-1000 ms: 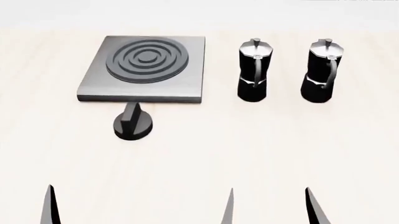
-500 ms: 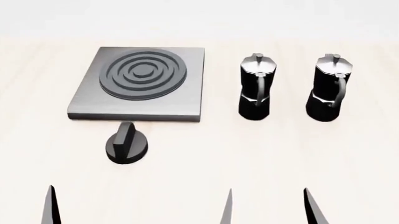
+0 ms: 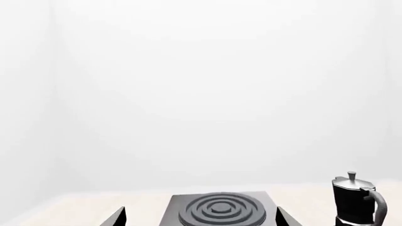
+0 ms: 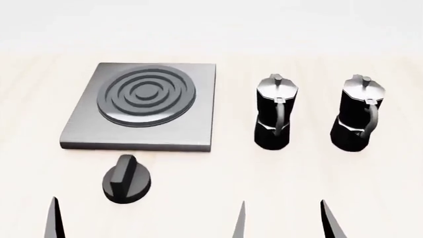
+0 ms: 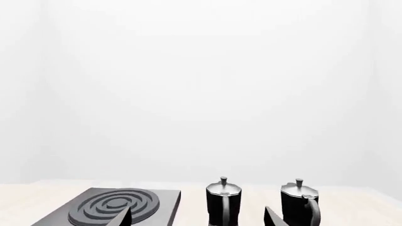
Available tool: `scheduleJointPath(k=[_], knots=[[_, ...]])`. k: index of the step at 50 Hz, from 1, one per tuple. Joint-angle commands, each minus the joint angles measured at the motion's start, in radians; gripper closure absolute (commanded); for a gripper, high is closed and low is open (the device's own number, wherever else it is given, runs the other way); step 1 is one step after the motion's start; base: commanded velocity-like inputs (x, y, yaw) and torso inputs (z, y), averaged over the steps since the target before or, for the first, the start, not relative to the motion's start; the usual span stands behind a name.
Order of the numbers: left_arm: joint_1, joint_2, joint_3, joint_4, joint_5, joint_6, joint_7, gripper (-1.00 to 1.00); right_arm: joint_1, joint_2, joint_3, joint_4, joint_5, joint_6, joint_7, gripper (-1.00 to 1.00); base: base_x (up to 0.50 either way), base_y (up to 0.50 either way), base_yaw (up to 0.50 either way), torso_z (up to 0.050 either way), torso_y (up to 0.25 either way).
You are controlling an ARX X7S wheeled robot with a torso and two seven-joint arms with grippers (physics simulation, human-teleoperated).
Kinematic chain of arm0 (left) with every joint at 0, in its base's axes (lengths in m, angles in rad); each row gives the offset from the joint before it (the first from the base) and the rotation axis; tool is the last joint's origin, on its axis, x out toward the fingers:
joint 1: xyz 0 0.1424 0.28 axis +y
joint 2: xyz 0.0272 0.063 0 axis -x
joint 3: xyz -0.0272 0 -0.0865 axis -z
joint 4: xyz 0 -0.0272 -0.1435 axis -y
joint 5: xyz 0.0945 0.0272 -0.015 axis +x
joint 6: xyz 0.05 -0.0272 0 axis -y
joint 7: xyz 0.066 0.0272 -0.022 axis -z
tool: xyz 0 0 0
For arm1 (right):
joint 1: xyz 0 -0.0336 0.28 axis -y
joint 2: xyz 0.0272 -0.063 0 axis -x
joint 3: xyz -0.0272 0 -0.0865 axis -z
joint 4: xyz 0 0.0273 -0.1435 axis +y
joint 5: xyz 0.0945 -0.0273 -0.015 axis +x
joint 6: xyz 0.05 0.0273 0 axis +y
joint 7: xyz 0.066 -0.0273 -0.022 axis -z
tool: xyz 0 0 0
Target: Put both moka pots on the stove.
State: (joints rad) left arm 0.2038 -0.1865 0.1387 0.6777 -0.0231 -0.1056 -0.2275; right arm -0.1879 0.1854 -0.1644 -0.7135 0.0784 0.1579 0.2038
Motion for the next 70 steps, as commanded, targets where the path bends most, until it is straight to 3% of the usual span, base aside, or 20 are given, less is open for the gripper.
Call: scheduleJointPath(k=[1, 33, 49, 70], knots=[[-0.001, -0.009, 0.002, 0.0, -0.007, 0.001, -0.01, -1.0, 0.002, 0.008, -0.007, -0.001, 0.004, 0.003, 0.009, -1.0, 0.22, 0.0, 0.0, 0.0, 0.0], [-0.001, -0.029, 0.019, 0.004, -0.018, -0.001, -0.032, -1.0, 0.008, 0.03, -0.027, 0.01, 0.01, 0.011, 0.032, -1.0, 0.22, 0.0, 0.0, 0.0, 0.0], [-0.007, -0.038, 0.028, -0.016, -0.019, 0.01, -0.042, -1.0, 0.008, 0.039, -0.029, 0.019, 0.029, -0.004, 0.038, -1.0, 0.0, 0.0, 0.0, 0.0, 0.001], [-0.009, -0.048, 0.04, -0.002, -0.021, -0.003, -0.055, -1.0, 0.011, 0.061, -0.04, 0.018, 0.048, -0.014, 0.064, -1.0, 0.0, 0.3, 0.0, 0.0, 0.0]])
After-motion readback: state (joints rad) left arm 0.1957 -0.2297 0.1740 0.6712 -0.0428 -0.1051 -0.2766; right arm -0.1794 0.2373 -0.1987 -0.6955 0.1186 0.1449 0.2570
